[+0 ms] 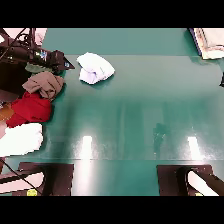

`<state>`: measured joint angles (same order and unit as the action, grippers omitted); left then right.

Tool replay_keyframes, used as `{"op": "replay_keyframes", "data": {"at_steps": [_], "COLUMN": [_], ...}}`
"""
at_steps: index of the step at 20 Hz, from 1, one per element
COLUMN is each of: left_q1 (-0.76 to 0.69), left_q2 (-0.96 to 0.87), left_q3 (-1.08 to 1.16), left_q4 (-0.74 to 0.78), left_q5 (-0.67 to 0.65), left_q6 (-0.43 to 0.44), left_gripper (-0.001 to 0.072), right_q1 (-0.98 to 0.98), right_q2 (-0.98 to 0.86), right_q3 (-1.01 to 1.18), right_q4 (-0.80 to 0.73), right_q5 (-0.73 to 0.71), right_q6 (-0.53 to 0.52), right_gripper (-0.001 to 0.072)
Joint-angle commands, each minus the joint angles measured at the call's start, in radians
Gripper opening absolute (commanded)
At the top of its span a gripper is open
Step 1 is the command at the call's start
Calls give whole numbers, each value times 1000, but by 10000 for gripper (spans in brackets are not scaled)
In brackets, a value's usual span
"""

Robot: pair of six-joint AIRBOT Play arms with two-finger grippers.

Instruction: Fold the shirts.

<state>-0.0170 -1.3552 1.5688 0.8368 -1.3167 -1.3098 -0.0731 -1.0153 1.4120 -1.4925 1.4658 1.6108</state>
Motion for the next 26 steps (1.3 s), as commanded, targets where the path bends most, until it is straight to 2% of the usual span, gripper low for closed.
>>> {"op": "replay_keyframes", "data": {"at_steps": [1,12,16,17,18,19,23,26], "left_q1": [0,0,0,0,0,0,-69,-149], "left_q2": [-1,0,-1,-2,-5,-14,-143,-296], "left_q3": [-1,0,-1,-5,-13,-24,-51,-50], "left_q4": [0,-7,-17,-17,-14,-16,-14,-14], "left_q5": [-1,6,72,105,147,194,303,455], "left_q6": [1,0,2,9,8,9,26,61], "left_gripper": [24,24,26,232,615,720,717,718], "right_q1": [0,0,0,0,0,1,0,0], "right_q2": [0,-2,-2,-2,-2,-2,-1,-2], "right_q3": [0,1,1,1,1,1,1,1], "right_q4": [0,0,8,18,33,36,35,35], "right_q5": [0,0,-29,-19,-7,8,42,41], "right_q6": [0,0,1,1,1,1,1,1], "right_gripper": [17,17,17,17,17,17,17,17]}}
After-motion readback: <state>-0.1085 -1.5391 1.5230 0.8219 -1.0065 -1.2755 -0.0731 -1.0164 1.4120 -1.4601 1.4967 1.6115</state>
